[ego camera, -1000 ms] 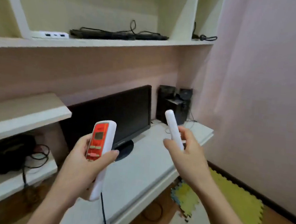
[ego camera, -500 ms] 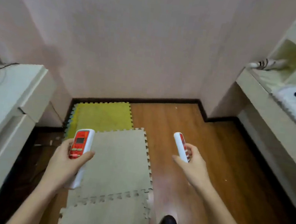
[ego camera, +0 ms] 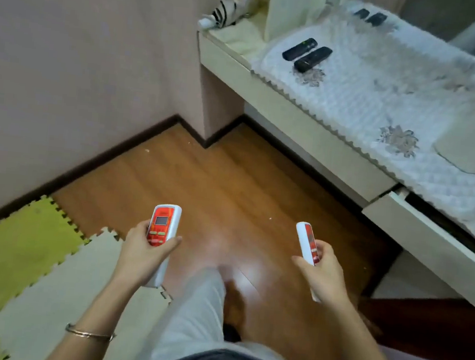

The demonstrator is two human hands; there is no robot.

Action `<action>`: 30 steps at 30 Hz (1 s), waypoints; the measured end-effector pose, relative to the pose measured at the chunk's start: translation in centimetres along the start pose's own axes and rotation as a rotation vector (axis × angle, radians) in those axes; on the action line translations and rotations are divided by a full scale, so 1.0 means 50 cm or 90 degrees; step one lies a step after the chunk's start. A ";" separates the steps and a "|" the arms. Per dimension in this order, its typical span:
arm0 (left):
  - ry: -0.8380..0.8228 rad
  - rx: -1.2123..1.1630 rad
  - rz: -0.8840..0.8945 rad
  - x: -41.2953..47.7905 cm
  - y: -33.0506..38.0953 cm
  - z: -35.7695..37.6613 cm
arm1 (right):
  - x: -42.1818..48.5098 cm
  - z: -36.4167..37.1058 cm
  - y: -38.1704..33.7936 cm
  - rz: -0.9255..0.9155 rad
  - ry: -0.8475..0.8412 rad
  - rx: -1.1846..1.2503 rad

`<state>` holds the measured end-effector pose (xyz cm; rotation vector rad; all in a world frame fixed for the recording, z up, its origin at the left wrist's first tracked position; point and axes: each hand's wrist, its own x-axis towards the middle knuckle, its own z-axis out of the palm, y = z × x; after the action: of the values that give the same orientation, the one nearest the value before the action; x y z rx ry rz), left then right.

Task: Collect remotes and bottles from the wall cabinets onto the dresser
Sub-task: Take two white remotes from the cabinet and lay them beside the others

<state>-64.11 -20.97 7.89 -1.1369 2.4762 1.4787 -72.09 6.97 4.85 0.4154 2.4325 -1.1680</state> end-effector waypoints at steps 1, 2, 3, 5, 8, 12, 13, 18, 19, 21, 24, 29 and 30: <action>-0.016 0.012 0.004 0.033 0.013 0.010 | 0.022 -0.002 -0.002 0.018 0.012 0.005; -0.031 0.019 0.010 0.067 0.027 0.020 | 0.045 -0.003 -0.005 0.035 0.024 0.009; -0.045 0.027 0.015 0.102 0.043 0.030 | 0.070 -0.001 -0.009 0.050 0.036 0.015; -0.074 0.048 0.026 0.174 0.075 0.050 | 0.122 0.002 -0.025 0.080 0.061 0.023; -0.127 0.068 0.057 0.301 0.133 0.071 | 0.201 0.006 -0.072 0.114 0.100 0.040; -0.190 0.108 0.134 0.453 0.250 0.088 | 0.298 -0.009 -0.157 0.130 0.125 0.055; -0.205 0.120 0.146 0.485 0.282 0.093 | 0.319 -0.017 -0.175 0.129 0.141 0.063; -0.263 0.165 0.171 0.602 0.390 0.150 | 0.391 -0.059 -0.220 0.172 0.195 0.115; -0.276 0.166 0.169 0.616 0.406 0.167 | 0.403 -0.065 -0.217 0.187 0.201 0.114; -0.303 0.172 0.160 0.643 0.427 0.208 | 0.427 -0.075 -0.210 0.223 0.202 0.112; -0.336 0.172 0.151 0.668 0.460 0.271 | 0.471 -0.089 -0.199 0.245 0.183 0.117; -0.356 0.210 0.185 0.712 0.557 0.372 | 0.582 -0.149 -0.234 0.188 0.156 0.165; -0.354 0.217 0.199 0.722 0.586 0.392 | 0.607 -0.167 -0.249 0.167 0.149 0.175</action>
<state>-114.40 -18.07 5.26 -0.2426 2.4191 1.1476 -105.87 8.72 3.31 0.9719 2.3153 -1.4039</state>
